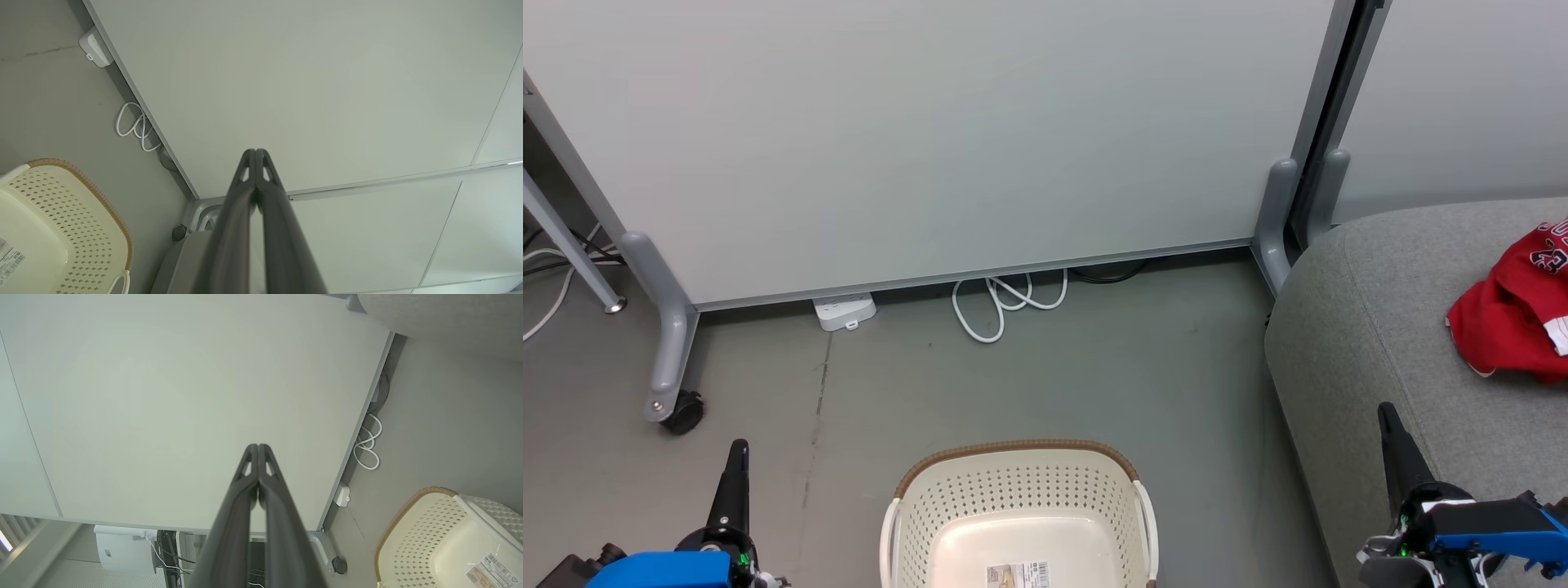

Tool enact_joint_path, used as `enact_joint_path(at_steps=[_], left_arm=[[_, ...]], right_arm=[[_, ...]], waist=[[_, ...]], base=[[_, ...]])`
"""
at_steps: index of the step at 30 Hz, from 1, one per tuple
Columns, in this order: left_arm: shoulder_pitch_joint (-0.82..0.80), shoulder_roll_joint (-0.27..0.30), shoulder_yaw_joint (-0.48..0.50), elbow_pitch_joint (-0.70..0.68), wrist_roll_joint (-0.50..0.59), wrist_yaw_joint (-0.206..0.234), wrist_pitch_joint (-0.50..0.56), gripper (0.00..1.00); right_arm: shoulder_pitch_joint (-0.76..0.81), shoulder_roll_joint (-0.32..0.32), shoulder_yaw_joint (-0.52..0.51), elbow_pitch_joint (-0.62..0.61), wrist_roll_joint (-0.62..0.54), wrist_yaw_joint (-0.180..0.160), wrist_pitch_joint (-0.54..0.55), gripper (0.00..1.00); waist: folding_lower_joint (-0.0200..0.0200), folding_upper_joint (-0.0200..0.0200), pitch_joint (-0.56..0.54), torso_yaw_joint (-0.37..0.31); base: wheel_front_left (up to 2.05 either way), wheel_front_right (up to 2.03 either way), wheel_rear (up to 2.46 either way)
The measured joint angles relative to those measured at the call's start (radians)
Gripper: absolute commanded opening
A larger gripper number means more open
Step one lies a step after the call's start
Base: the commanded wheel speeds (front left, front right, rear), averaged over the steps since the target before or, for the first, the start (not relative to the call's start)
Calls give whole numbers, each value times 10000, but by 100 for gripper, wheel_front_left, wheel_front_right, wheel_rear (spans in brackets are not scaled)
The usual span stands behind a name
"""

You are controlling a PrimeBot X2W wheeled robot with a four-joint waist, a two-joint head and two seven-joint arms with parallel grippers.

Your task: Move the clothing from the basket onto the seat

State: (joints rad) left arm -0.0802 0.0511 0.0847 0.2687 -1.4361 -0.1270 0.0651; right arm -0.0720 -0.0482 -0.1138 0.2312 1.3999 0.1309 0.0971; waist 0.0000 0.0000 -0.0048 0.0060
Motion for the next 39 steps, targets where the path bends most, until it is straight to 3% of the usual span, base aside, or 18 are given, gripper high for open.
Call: enact_joint_path(at_steps=[27, 39], left_arm=[[-220, -21, 291, -226, -1732, -4, 483, 0], [-235, -23, 303, -234, -1749, -4, 483, 0]], right_arm=[[-318, -6, -2, 132, 2067, 0, 144, 0], [-320, -6, -2, 140, 2113, 0, 157, 0]], waist=[[0, 0, 79, -60], [0, 0, 80, -60]], base=[[0, 0, 0], [0, 0, 0]])
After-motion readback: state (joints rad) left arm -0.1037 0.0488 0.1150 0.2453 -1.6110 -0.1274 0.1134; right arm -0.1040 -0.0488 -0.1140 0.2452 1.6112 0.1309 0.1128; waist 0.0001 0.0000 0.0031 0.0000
